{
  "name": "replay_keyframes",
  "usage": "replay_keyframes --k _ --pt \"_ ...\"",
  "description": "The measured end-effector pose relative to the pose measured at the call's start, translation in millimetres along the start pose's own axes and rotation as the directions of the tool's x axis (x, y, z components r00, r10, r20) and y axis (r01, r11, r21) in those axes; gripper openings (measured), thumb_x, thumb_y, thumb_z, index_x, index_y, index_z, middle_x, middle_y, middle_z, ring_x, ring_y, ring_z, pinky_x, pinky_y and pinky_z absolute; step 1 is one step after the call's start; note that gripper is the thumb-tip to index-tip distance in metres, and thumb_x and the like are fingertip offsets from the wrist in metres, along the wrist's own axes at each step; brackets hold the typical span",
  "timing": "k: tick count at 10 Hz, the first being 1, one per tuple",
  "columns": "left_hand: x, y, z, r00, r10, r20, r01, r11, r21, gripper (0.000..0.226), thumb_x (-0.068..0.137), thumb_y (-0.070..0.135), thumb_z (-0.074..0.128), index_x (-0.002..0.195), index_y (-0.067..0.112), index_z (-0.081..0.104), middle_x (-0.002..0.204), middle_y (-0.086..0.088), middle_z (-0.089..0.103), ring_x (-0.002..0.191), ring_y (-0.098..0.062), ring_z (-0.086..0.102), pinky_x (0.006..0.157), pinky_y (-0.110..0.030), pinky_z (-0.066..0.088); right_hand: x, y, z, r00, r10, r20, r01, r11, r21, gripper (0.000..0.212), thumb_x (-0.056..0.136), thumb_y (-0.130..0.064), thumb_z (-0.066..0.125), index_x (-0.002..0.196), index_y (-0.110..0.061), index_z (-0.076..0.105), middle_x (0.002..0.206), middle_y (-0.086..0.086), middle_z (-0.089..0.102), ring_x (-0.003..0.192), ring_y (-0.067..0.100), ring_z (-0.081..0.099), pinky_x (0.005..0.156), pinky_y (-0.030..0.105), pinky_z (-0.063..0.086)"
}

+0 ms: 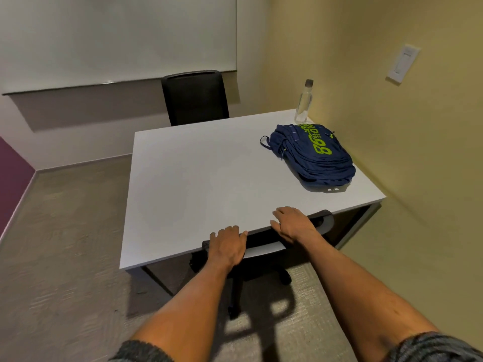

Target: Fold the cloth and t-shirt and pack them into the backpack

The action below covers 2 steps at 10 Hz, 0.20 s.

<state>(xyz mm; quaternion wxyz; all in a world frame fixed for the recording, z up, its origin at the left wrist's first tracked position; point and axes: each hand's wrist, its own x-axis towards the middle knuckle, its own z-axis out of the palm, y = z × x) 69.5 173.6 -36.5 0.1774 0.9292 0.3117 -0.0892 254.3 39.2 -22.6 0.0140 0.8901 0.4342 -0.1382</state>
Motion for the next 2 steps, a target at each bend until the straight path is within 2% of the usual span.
replay_keyframes --k 1,2 --pt "-3 -10 -8 1.000 0.015 -0.009 -0.016 0.999 -0.047 0.058 0.111 0.044 0.017 0.160 0.017 0.030 0.167 -0.008 0.031 0.153 -0.027 0.030 0.128 -0.049 0.013 -1 -17 -8 0.996 -0.078 -0.052 0.076 0.996 -0.047 0.056 0.111 -0.042 0.030 0.157 -0.011 0.036 0.164 0.010 0.036 0.149 0.028 0.035 0.125 0.040 0.024" --pt "-8 -29 -24 0.995 0.062 -0.078 -0.065 0.997 -0.036 0.061 0.111 0.045 0.015 0.166 0.020 0.010 0.174 -0.003 0.004 0.161 -0.021 0.002 0.130 -0.046 -0.002 -1 -43 -19 0.977 -0.166 -0.138 0.149 0.981 -0.126 0.063 0.110 -0.045 0.022 0.164 -0.012 0.021 0.172 0.006 0.020 0.158 0.023 0.020 0.130 0.040 0.011"
